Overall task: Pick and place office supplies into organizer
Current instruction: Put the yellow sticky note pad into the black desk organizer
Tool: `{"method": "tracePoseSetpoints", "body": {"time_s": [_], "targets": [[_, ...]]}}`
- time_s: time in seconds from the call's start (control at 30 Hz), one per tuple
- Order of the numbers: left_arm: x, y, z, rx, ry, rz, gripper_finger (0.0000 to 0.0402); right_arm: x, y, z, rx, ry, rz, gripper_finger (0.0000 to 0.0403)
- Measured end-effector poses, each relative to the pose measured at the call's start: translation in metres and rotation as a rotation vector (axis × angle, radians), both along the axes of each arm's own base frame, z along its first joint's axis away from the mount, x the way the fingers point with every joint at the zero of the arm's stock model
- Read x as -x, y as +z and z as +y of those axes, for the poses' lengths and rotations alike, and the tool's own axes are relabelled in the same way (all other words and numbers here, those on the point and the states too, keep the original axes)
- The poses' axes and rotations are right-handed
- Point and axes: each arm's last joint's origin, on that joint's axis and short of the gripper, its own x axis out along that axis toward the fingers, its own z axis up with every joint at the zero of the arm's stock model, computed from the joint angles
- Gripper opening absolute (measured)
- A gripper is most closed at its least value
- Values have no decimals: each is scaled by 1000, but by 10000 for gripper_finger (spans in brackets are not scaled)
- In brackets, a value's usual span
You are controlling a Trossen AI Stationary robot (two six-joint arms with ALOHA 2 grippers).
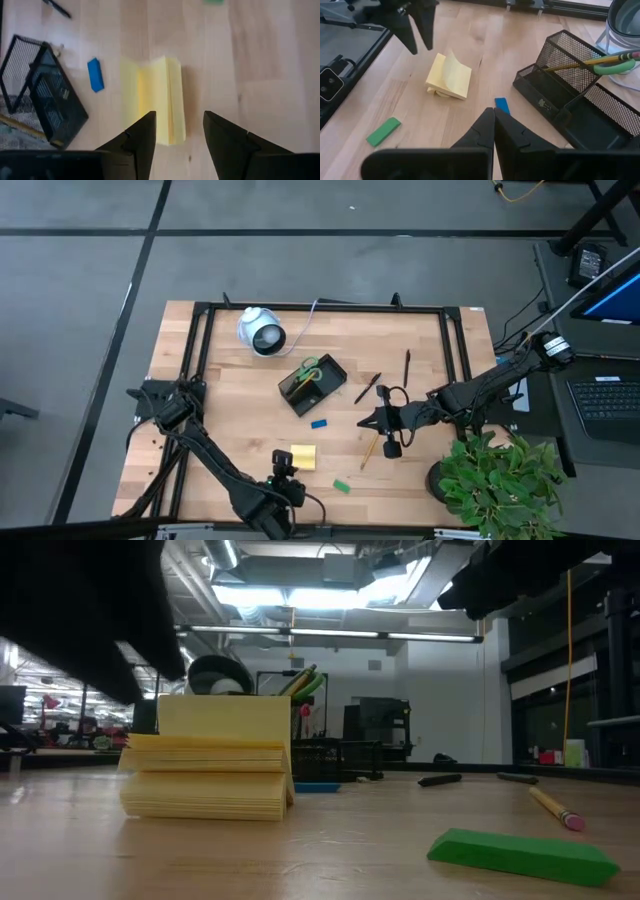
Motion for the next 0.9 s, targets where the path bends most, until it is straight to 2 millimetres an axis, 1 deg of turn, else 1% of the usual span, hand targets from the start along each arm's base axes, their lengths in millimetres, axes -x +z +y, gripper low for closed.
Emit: {"method": "tracePoseSetpoints", "body": {"time_s": [0.13, 0.27, 0.53, 0.9], "targets": [[1, -5, 2, -15, 0, 7, 152, 0, 0, 0, 1, -1, 2, 8], [1, -11, 5, -19, -39, 52, 147, 0, -1, 0, 3, -1, 6, 8], [-2, -11, 9, -76, -110, 86, 145, 0, -1, 0, -19, -14, 7, 8], [-10, -12, 18, -89, -182, 169, 145, 0, -1, 0, -19, -14, 7, 8]]}}
